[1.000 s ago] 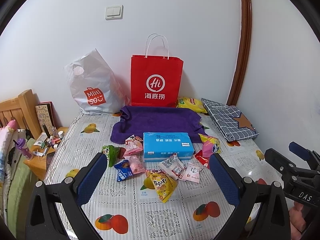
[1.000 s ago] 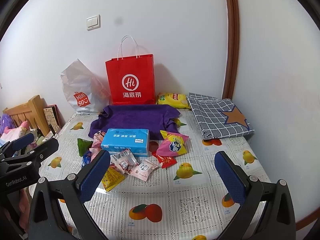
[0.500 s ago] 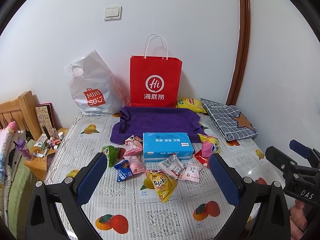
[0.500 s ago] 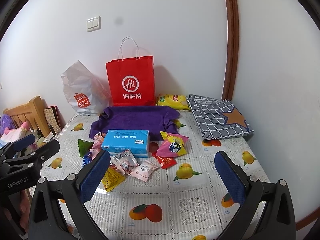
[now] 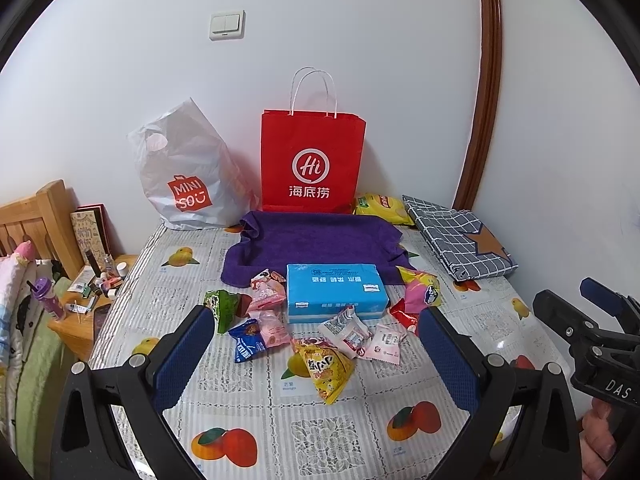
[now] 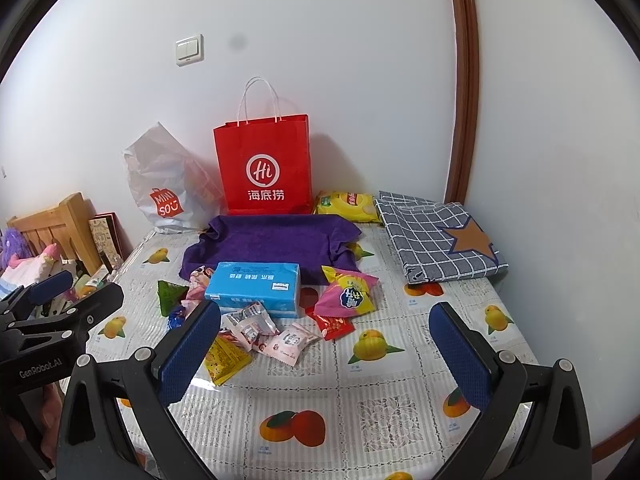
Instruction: Organize snacks
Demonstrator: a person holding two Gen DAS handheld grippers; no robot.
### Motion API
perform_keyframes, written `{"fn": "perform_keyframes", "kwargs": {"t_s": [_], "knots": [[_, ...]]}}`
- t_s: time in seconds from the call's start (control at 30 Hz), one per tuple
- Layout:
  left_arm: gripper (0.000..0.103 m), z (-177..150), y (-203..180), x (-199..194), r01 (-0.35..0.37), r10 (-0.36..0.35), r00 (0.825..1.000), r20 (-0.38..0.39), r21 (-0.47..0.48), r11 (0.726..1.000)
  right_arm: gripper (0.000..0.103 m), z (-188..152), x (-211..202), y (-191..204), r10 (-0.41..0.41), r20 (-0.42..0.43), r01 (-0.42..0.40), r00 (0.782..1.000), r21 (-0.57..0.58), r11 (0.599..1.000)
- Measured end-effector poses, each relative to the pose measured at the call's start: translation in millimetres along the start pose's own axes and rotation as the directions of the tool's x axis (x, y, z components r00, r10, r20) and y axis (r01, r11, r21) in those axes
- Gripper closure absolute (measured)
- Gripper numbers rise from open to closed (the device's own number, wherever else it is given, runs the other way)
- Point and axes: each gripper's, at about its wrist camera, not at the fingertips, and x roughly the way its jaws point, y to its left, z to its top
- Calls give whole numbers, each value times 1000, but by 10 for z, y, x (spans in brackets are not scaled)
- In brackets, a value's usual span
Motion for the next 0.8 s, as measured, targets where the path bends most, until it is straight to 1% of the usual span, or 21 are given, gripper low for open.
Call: {"fn": "perform_keyframes", "kwargs": {"t_s": [0.13, 0.3, 0.4, 0.53, 0.6, 0.73, 0.8], "knots": [[0, -10, 12, 6, -9, 9, 1000, 1, -3, 1000, 0, -2, 12, 27, 17, -1, -17, 1000, -4, 1000], [0, 19, 52, 98, -27, 27, 1000, -10, 10, 1000, 0, 17, 86, 42, 1, -5, -1, 1000, -13, 1000], [0, 23, 117, 189, -41, 42, 999, -17, 10, 999, 0, 17, 178, -8, 10, -15, -10, 1000, 3, 1000], [0, 3, 246, 387, -47, 47, 998, -45, -8, 999, 0, -4, 328, -103, 4, 12, -4, 1000, 14, 1000], [0, -18, 317, 540, -48, 46, 996, -70, -18, 999, 0, -31, 429, -148, -12, 26, 12, 1000, 12, 1000], [0, -73, 435, 839, -54, 47, 991, -123, -47, 997, 0, -132, 726, -241, -3, -3, 3, 1000, -7, 1000], [1, -116, 489, 1025, -63, 53, 986, -159, -59, 996, 0, -195, 897, -298, 40, -25, -40, 999, 4, 999]]}}
